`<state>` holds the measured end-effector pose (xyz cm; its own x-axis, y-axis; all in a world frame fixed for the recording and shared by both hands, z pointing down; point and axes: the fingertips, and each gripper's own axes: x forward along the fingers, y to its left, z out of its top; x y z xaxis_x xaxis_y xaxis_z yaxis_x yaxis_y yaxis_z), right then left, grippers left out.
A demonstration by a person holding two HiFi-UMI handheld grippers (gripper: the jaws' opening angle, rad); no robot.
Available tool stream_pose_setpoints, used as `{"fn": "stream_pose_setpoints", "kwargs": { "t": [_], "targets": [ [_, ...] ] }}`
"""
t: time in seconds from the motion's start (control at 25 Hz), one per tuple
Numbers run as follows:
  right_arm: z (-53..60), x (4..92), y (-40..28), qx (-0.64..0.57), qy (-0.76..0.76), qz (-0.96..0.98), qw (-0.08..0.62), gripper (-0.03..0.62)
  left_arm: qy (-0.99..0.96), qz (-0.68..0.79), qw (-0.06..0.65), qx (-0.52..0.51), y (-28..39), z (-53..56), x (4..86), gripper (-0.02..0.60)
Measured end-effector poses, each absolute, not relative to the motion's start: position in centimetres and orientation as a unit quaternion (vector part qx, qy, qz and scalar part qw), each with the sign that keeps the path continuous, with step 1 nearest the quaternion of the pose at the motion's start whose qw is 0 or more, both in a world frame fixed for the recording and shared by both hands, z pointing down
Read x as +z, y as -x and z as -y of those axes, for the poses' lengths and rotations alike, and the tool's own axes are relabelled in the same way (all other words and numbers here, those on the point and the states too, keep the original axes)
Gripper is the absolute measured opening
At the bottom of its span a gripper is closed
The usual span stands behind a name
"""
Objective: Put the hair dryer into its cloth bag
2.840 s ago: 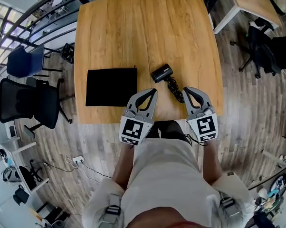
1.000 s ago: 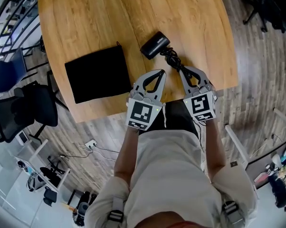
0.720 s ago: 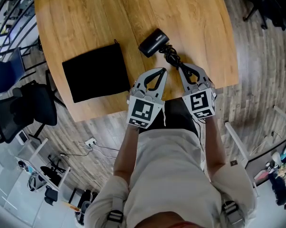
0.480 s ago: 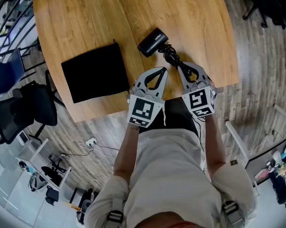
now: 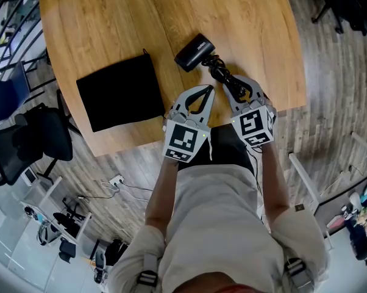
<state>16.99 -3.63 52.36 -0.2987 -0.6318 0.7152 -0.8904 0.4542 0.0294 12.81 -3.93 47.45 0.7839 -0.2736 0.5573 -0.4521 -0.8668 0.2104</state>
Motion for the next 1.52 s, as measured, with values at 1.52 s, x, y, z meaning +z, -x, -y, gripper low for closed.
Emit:
{"fn": "stream_pose_setpoints", "kwargs": {
  "t": [1.52],
  "targets": [
    [5.1, 59.5, -15.5, 0.250, -0.434, 0.778, 0.380, 0.245, -0.920, 0.192, 0.196, 0.279, -12.4, 5.0, 50.6, 0.020]
  ]
}}
